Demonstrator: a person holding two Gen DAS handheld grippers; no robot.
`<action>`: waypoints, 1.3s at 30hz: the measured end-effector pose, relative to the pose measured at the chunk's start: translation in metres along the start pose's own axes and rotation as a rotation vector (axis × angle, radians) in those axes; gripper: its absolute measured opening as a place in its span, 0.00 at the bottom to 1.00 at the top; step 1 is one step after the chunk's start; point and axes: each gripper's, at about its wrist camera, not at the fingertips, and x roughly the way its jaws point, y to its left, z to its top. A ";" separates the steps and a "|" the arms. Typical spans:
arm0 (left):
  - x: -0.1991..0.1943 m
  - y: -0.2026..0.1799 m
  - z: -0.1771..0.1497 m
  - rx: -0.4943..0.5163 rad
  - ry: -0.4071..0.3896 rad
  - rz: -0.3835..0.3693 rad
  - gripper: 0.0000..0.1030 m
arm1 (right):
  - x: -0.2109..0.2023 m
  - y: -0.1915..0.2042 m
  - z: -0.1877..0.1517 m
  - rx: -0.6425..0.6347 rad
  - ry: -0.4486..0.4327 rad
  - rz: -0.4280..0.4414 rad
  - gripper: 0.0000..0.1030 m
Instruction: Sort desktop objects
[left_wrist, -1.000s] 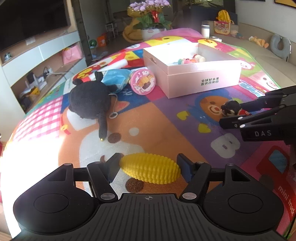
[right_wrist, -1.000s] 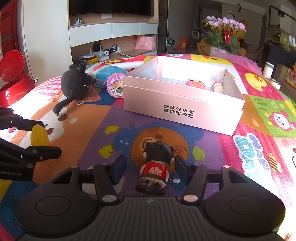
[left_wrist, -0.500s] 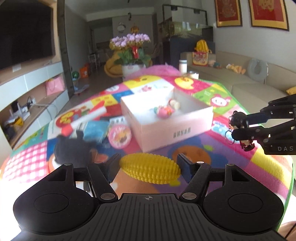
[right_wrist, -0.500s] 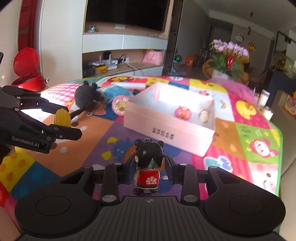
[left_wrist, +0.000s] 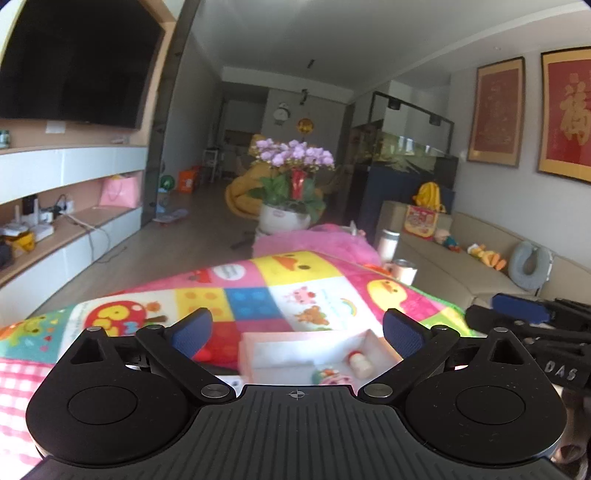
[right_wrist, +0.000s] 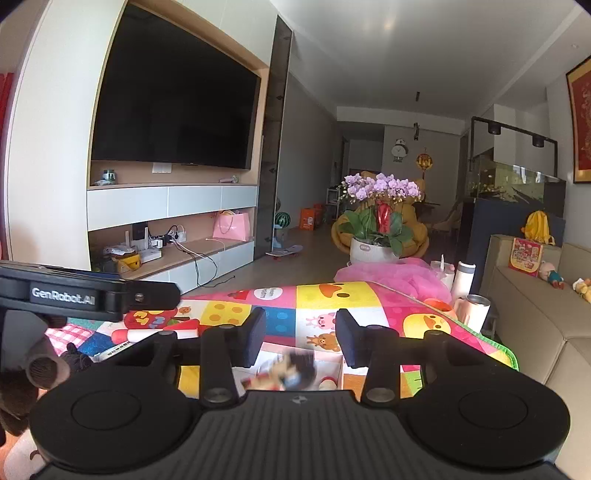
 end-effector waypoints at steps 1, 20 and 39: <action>-0.003 0.007 -0.006 0.004 0.011 0.040 1.00 | 0.001 -0.002 -0.002 0.010 -0.003 -0.002 0.51; -0.089 0.122 -0.135 -0.219 0.257 0.237 1.00 | 0.082 0.166 -0.047 -0.370 0.232 0.242 0.58; -0.111 0.136 -0.138 -0.191 0.204 0.298 1.00 | 0.079 0.207 -0.058 -0.509 0.394 0.357 0.52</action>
